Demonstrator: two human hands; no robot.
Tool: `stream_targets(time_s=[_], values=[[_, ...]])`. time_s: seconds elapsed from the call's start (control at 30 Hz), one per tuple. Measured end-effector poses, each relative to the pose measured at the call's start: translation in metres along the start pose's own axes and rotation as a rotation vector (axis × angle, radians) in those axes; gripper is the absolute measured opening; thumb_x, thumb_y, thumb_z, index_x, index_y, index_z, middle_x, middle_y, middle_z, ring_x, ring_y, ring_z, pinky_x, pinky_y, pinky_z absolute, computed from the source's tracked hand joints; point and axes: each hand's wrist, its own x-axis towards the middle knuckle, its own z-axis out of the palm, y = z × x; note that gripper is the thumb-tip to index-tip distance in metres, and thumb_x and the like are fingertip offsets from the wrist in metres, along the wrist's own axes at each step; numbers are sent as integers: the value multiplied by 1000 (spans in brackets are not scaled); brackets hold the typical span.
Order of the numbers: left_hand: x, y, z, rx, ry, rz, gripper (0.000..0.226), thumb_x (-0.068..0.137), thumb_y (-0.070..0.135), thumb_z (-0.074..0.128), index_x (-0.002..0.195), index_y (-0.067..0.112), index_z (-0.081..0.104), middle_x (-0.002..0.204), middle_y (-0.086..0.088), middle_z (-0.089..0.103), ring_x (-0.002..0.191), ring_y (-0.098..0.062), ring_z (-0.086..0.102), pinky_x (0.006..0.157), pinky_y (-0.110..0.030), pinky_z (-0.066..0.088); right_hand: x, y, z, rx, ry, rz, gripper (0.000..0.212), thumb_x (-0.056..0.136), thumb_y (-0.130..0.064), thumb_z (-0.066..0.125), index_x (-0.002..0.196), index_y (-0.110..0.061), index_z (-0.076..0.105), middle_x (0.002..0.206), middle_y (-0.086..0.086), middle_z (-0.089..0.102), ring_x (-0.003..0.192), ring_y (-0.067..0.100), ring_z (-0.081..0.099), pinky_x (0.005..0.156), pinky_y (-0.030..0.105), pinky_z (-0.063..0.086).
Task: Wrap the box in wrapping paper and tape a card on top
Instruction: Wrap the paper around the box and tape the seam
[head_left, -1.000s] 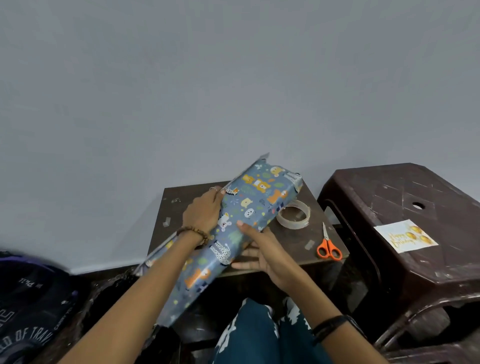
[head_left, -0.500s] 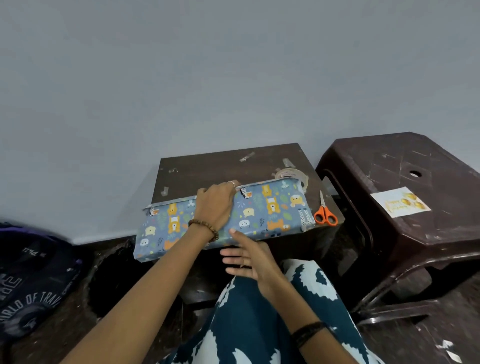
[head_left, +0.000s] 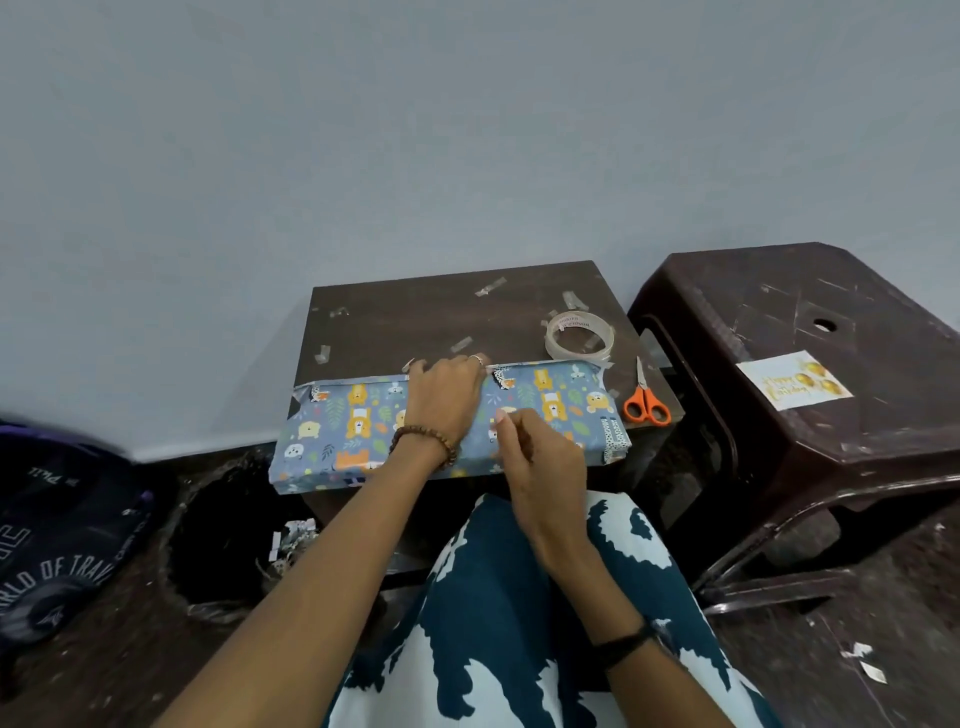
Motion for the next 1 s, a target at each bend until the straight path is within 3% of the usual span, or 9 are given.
stream_targets(time_s=[0.07,0.13,0.23,0.37,0.47,0.57,0.67,0.83,1.0], values=[[-1,0,-1,-5,4,12,30,101,27,31,112,21,59,107,-3,67,101,-24,60,98,-38,31,9,1,4,-86,-74,-41,27,99,-23,39,109,-11,62,103,4,66,96,17,58,86,33,45],[-1,-3,-2,-39,-59,44,34,102,27,29,121,21,56,114,-5,65,109,-23,57,102,-37,29,11,6,10,-253,-225,-102,49,98,-27,22,137,-7,45,139,8,50,130,21,43,111,32,26],[-8,-13,-3,-62,-191,86,40,102,26,24,140,22,38,142,-1,45,136,-16,33,113,-41,17,11,18,13,-508,-244,-188,66,92,-38,5,146,-13,32,153,2,29,143,17,23,117,38,2],[-36,-24,-3,-6,-114,76,45,102,28,20,147,30,19,153,8,24,143,-10,13,115,-38,-2,15,32,6,-649,-237,-52,84,81,-64,-4,151,-19,12,159,-2,7,146,13,3,113,35,-14],[-40,-22,-4,3,-46,65,45,102,28,22,146,32,20,153,10,24,143,-8,13,115,-35,-3,18,30,1,-651,-203,47,86,86,-70,10,151,-13,9,159,1,4,146,15,0,113,34,-15],[-39,-20,-2,-15,-37,54,44,102,28,24,146,29,23,153,9,25,142,-8,16,116,-35,-1,22,20,0,-664,-164,116,73,98,-50,27,150,-5,2,159,9,-2,146,21,-5,115,37,-10],[-39,-21,-1,-21,-22,88,49,99,33,13,145,20,27,151,4,31,140,-11,24,118,-35,6,35,10,7,-671,-210,-114,61,101,-28,29,150,-7,-1,158,9,-7,146,22,-8,116,37,-8],[-36,-21,-2,-53,-47,58,46,102,26,24,145,13,27,150,1,33,139,-11,26,115,-31,10,50,17,23,-746,-361,-170,60,96,-48,7,149,-26,21,158,-1,16,146,18,8,115,50,1],[-31,-21,-6,-91,-55,32,44,101,26,27,144,14,32,149,-1,34,138,-11,29,114,-30,15,52,21,24,-768,-321,-120,53,99,-49,26,147,-27,27,156,0,22,145,19,12,114,52,1]])
